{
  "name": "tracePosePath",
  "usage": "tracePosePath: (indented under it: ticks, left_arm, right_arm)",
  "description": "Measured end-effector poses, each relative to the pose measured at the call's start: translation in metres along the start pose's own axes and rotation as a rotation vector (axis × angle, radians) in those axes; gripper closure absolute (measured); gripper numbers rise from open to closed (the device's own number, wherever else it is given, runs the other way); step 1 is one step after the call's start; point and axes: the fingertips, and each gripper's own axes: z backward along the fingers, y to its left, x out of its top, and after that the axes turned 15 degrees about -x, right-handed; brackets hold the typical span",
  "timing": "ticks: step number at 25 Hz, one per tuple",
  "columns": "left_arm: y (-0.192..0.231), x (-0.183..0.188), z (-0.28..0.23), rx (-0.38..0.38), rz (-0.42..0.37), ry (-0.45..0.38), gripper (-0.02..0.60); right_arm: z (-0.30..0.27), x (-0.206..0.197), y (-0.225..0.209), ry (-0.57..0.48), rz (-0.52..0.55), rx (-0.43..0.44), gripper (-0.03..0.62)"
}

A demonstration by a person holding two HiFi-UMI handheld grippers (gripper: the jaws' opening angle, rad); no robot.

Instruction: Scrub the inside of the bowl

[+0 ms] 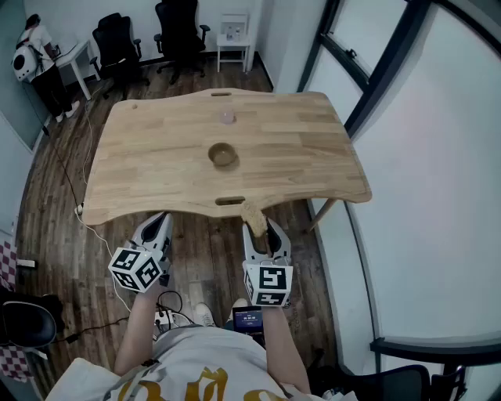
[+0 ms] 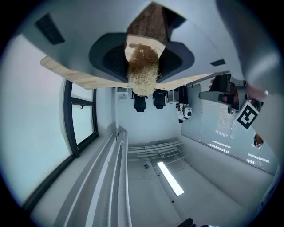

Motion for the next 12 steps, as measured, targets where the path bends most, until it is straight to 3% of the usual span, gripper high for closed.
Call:
tracePosePath:
  ticks: [12]
  left_arm:
    - [-0.030, -0.002, -0.046, 0.024, -0.058, 0.041, 0.581]
  right_arm:
    - [-0.007, 0.002, -0.043, -0.018, -0.013, 0.049, 0.407]
